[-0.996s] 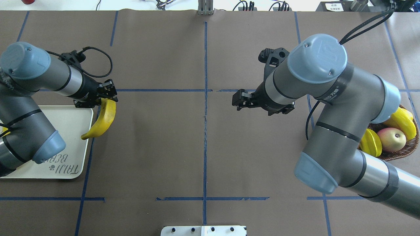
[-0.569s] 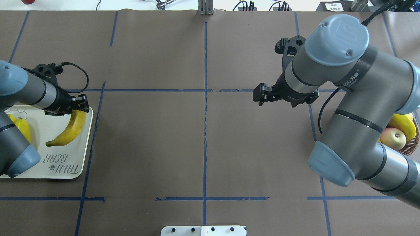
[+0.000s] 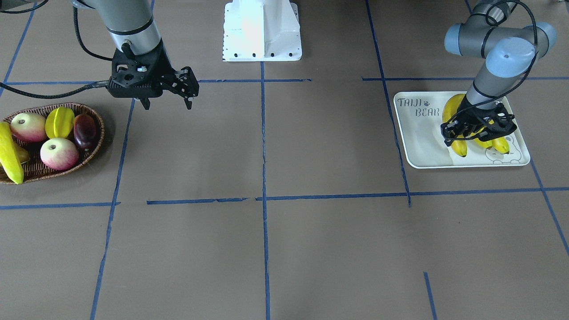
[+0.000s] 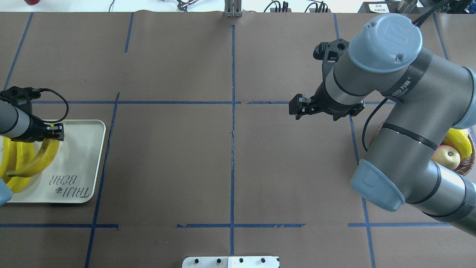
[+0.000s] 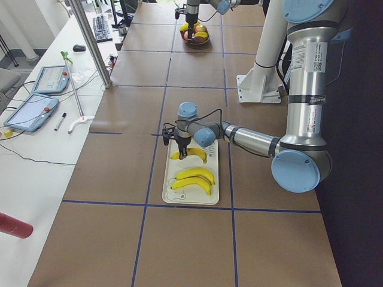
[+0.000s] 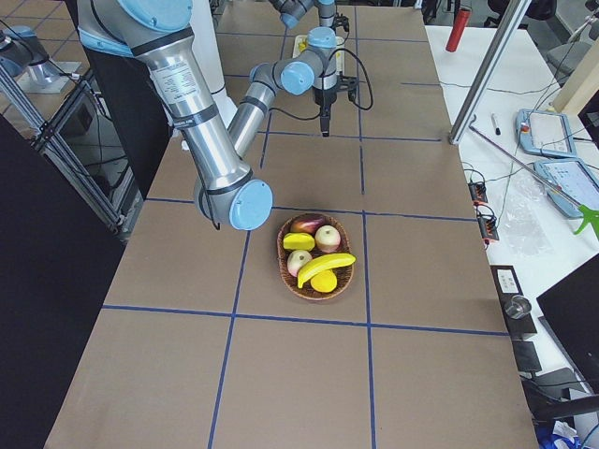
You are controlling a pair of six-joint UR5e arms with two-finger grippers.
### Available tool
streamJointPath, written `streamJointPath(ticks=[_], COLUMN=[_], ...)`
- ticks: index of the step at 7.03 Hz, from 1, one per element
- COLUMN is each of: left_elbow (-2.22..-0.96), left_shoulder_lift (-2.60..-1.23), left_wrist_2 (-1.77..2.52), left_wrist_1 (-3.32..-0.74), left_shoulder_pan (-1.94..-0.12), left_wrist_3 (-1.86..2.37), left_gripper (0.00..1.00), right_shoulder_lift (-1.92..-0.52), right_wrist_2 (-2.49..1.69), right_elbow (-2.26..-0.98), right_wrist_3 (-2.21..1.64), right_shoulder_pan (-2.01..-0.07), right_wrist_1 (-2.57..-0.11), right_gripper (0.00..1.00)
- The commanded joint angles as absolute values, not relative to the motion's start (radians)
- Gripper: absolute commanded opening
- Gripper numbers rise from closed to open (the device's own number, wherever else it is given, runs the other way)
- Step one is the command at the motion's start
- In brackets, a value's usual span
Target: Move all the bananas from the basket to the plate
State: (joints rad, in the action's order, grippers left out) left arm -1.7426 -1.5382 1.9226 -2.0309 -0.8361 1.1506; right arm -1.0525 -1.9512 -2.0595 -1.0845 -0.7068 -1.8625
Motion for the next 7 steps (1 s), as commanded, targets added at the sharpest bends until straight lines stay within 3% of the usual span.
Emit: streamJointPath(ticks=[1, 7], left_elbow=[-1.746, -1.75], left_shoulder_lift=[-1.505, -1.505], left_wrist_2=[1.881, 1.798], left_wrist_1=[-2.043, -2.045], left_shoulder_pan=[-0.851, -0.833], left_wrist_3=[1.24, 1.41], left_gripper=[0.0, 0.06], right_shoulder_lift=[-1.052, -1.052], right_wrist_2=[-1.954, -1.954], right_elbow=[-2.071, -2.069], right_wrist_3=[-1.086, -1.086], right_shoulder_pan=[-0.706, -0.706], right_wrist_1=[-1.862, -1.858], right_gripper=[1.0, 1.0])
